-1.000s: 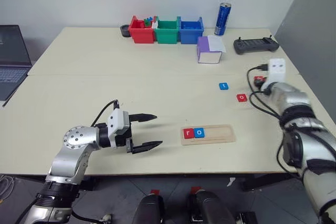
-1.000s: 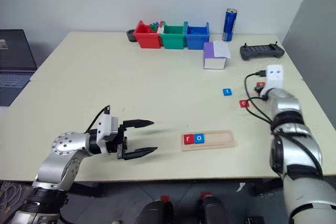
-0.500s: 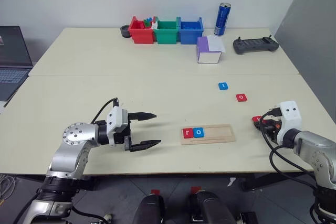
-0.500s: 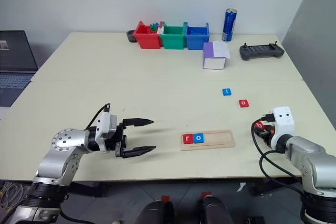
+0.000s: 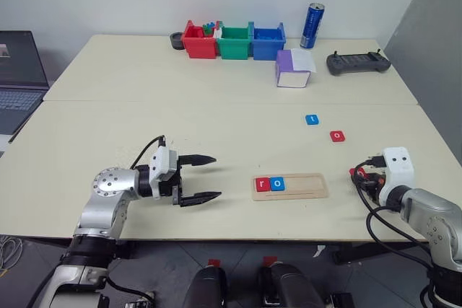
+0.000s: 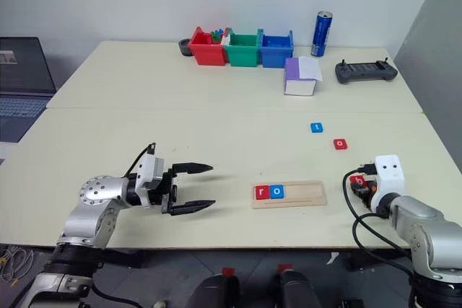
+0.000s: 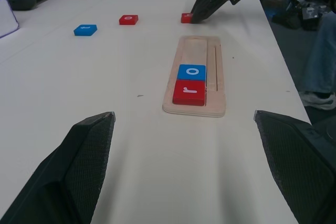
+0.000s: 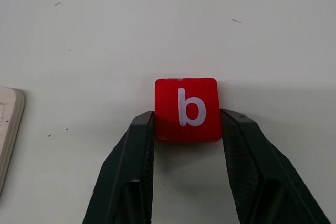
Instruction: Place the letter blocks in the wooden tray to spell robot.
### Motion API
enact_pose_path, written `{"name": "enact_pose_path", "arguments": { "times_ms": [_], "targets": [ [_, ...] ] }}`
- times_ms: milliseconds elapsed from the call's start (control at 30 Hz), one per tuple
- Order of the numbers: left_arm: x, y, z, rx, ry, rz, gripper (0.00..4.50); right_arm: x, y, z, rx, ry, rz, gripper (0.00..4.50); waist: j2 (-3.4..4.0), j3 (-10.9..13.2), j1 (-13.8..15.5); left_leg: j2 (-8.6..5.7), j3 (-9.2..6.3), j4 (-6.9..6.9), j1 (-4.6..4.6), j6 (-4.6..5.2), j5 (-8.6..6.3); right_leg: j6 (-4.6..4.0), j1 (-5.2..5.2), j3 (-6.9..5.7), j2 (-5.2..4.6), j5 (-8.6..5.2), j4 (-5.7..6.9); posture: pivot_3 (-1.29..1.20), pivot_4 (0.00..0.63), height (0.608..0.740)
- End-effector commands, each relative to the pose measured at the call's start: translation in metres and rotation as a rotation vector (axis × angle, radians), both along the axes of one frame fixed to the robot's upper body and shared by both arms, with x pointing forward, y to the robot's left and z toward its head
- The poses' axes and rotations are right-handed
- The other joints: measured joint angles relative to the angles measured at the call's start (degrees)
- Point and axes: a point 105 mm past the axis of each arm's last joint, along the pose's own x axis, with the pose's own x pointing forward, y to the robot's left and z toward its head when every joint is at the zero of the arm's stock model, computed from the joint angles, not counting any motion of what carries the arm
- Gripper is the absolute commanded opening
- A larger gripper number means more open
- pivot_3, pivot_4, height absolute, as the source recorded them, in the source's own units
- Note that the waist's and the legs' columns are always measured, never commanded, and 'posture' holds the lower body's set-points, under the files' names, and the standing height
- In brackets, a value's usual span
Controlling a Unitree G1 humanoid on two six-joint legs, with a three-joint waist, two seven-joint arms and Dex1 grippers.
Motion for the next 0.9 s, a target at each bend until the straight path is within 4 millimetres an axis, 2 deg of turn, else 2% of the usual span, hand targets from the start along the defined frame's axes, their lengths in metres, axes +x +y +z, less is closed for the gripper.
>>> {"name": "enact_pose_path", "arguments": {
  "times_ms": [33,67,167,233,267,333,467,600,767,900],
  "targets": [
    [0.001,-0.002,0.005,0.001,-0.034,-0.023,4.5,-0.005,-0.004,0.003,-0.001,0.003,-0.031,2.22,0.0,0.0,0.0,0.0,0.0,-0.02,0.0,0.0,0.0,0.0,0.0,0.0,0.0,0.0,0.0,0.0,0.15,0.74],
    [0.001,-0.002,0.005,0.001,-0.034,-0.025,4.5,-0.006,-0.003,0.003,0.0,0.011,-0.024,2.45,0.0,0.0,0.0,0.0,0.0,-0.02,0.0,0.0,0.0,0.0,0.0,-0.01,0.0,0.0,0.0,0.0,0.15,0.74],
    [0.0,-0.002,0.004,0.003,-0.032,-0.026,4.5,-0.009,0.0,0.006,-0.01,0.022,0.025,3.53,-0.02,0.0,0.0,0.0,0.0,-0.02,0.01,0.0,0.0,0.0,0.01,-0.01,0.0,0.0,0.0,0.0,0.15,0.74],
    [0.0,0.0,0.004,0.005,-0.03,-0.018,4.5,-0.009,-0.002,0.019,-0.024,0.007,0.069,4.28,-0.02,0.0,0.0,-0.01,0.0,-0.02,0.01,0.0,0.0,0.0,0.01,0.0,0.0,0.0,0.0,0.0,0.15,0.74],
    [0.0,0.001,0.004,0.006,-0.03,-0.014,4.5,-0.009,-0.004,0.025,-0.034,0.0,0.089,4.46,-0.02,0.0,0.0,-0.02,0.01,-0.02,0.01,0.0,0.0,0.0,0.0,0.0,-0.01,0.0,-0.01,0.0,0.15,0.74],
    [0.001,0.002,0.005,0.007,-0.03,-0.009,4.5,-0.01,-0.011,0.039,-0.071,-0.011,0.16,4.46,-0.01,0.0,0.0,-0.02,0.01,-0.02,0.01,0.01,0.0,0.0,-0.01,0.01,0.0,0.0,-0.03,0.0,0.15,0.74],
    [0.004,0.002,0.007,0.009,-0.037,-0.004,4.5,-0.01,-0.012,0.063,-0.168,-0.02,0.452,4.46,-0.02,0.0,0.0,-0.02,-0.03,-0.07,0.05,0.02,-0.01,0.0,0.04,-0.04,0.03,0.0,-0.08,0.0,0.15,0.74],
    [0.002,0.002,0.013,0.0,-0.042,0.004,4.5,-0.02,-0.008,0.058,-0.161,0.102,0.801,4.46,-0.11,0.0,-0.1,0.02,-0.09,-0.1,0.09,0.02,-0.01,0.0,0.08,-0.09,0.08,0.0,-0.14,0.0,0.15,0.74],
    [-0.001,0.002,0.016,0.004,-0.046,0.011,4.5,-0.002,-0.017,0.058,-0.208,0.081,1.068,4.46,-0.13,0.0,-0.3,0.02,-0.02,-0.04,0.11,0.01,0.0,0.0,0.09,-0.02,0.1,0.0,-0.09,0.0,0.15,0.74],
    [-0.001,0.005,0.018,0.006,-0.049,0.033,4.5,0.019,-0.025,0.059,-0.252,0.049,1.137,4.46,-0.12,0.1,-0.3,0.04,-0.02,-0.03,0.15,0.0,0.0,-0.01,0.1,-0.02,0.11,0.01,-0.05,0.0,0.15,0.74]
  ]
}}
